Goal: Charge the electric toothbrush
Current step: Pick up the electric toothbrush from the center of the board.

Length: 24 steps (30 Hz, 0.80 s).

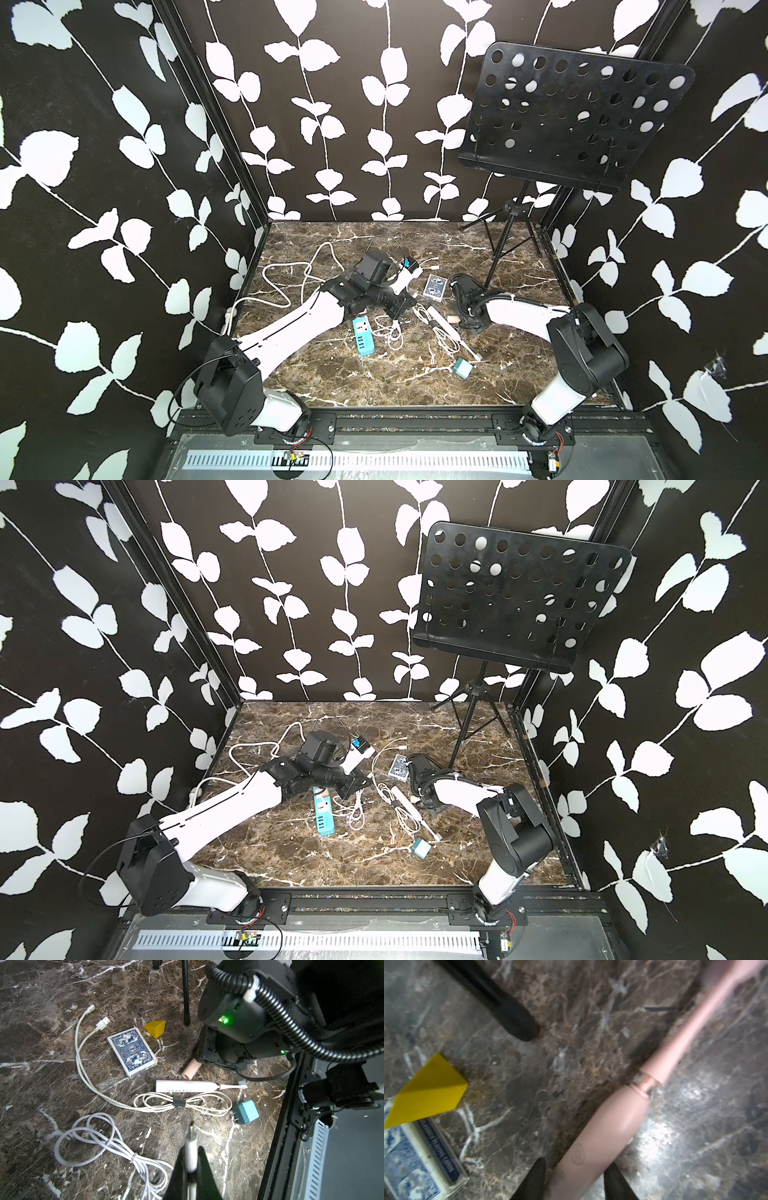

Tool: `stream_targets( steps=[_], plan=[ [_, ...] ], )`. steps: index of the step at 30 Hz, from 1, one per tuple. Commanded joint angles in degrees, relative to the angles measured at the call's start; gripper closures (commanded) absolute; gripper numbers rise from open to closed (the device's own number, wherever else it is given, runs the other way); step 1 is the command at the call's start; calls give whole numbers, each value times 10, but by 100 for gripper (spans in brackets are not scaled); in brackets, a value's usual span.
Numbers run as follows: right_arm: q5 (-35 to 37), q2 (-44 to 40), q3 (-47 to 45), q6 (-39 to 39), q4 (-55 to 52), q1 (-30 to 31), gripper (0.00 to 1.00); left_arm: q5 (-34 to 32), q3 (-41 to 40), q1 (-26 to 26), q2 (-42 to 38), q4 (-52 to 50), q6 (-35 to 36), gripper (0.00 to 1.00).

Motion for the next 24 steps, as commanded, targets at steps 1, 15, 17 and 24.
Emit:
stream_targets(
  steps=[1,15,17,24],
  plan=[
    [5,2,3,15,-42,-22,62,-5,-5,0,-10,-5,10,100],
    [-88,34,32,-142,-51,-47,55,1,-4,0,-5,-3,4,100],
    [-92,38,31,-134,-53,-36,56,1,-5,0,-6,-4,3,100],
    [-104,55,22,-125,-39,-38,66,1,-7,-1,-6,-2,0,100]
  ],
)
